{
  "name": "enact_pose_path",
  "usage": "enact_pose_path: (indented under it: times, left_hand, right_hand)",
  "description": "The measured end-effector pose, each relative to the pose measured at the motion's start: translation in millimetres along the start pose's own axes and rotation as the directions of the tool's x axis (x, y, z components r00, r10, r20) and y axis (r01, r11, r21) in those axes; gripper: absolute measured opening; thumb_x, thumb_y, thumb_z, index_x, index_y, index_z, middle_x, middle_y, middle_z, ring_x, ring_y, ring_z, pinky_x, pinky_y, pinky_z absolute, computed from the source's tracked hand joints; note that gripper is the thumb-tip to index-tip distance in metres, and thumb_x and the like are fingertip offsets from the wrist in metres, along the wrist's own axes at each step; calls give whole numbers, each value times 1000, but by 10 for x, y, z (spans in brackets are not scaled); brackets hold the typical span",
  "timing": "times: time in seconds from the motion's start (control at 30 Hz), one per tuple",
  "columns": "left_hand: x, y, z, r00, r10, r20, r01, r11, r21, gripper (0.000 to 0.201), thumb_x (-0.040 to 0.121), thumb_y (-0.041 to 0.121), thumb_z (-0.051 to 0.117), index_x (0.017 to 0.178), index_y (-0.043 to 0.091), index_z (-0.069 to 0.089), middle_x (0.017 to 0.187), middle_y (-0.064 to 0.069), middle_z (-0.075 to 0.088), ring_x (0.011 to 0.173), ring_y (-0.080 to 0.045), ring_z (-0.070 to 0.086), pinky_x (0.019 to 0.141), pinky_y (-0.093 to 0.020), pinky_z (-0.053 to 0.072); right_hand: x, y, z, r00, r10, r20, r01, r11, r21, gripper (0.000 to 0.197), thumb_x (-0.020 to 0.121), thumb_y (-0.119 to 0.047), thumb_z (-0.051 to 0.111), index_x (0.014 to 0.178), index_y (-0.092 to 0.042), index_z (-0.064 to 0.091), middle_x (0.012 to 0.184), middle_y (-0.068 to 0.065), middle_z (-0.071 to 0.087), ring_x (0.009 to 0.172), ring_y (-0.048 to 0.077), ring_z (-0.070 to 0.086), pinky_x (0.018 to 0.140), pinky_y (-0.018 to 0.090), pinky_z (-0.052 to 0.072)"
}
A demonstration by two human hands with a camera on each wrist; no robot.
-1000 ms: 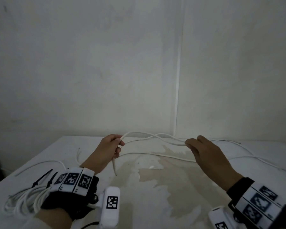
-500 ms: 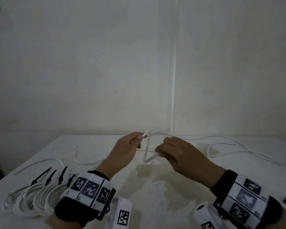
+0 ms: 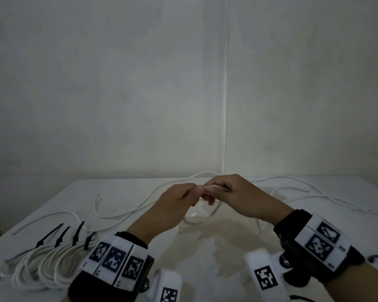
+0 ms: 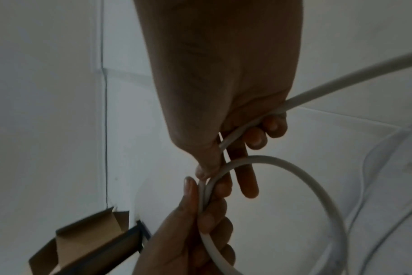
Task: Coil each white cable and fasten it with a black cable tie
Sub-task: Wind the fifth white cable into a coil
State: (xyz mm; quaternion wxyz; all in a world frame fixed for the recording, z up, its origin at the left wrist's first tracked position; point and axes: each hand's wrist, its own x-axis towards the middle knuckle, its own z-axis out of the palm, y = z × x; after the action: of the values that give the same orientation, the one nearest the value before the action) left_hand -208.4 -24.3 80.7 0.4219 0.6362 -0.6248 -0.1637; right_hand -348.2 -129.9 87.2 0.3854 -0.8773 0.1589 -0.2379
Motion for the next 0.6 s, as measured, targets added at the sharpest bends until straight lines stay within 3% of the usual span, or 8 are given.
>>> enact_pose_path:
  times: [0.13, 0.27, 0.37, 0.6]
  left_hand:
    - [4, 31, -34, 999, -43, -14, 41, 992, -116, 31, 97, 30, 39, 76, 22, 61, 70, 20, 61, 65, 9, 51, 62, -3, 37]
    - [16, 42, -59, 998, -51, -28, 48, 995, -91, 26, 95, 28, 44, 77, 26, 62, 73, 15, 59, 60, 11, 49, 59, -3, 36]
    - [19, 24, -43, 990, -63, -129, 46, 990, -131, 22, 90, 30, 54, 72, 27, 67, 75, 7, 63, 64, 9, 51, 65, -8, 39]
    - [50, 27, -69, 954, -133, -269, 85, 980, -182, 19, 78, 34, 69, 62, 23, 70, 60, 8, 61, 54, 5, 51, 54, -5, 36]
  right_hand:
    - [-24, -81, -64, 998, 60, -19, -59, 996, 72, 20, 93, -25, 51, 86, -18, 69, 63, -5, 64, 62, 1, 54, 69, 21, 39]
    - [-45, -155, -74, 992, 121, -42, -114, 983, 140, 19, 94, -19, 50, 91, -9, 66, 71, 7, 68, 42, -4, 46, 46, 6, 33]
    - [-53, -204, -68, 988, 145, -43, -135, 974, 182, 20, 95, -16, 48, 93, -5, 65, 80, 13, 70, 40, -6, 48, 44, 3, 33]
    - [-67, -200, -43, 978, 204, -34, -188, 948, 258, 16, 93, -23, 51, 85, -17, 64, 84, 4, 74, 43, 10, 26, 45, 22, 23]
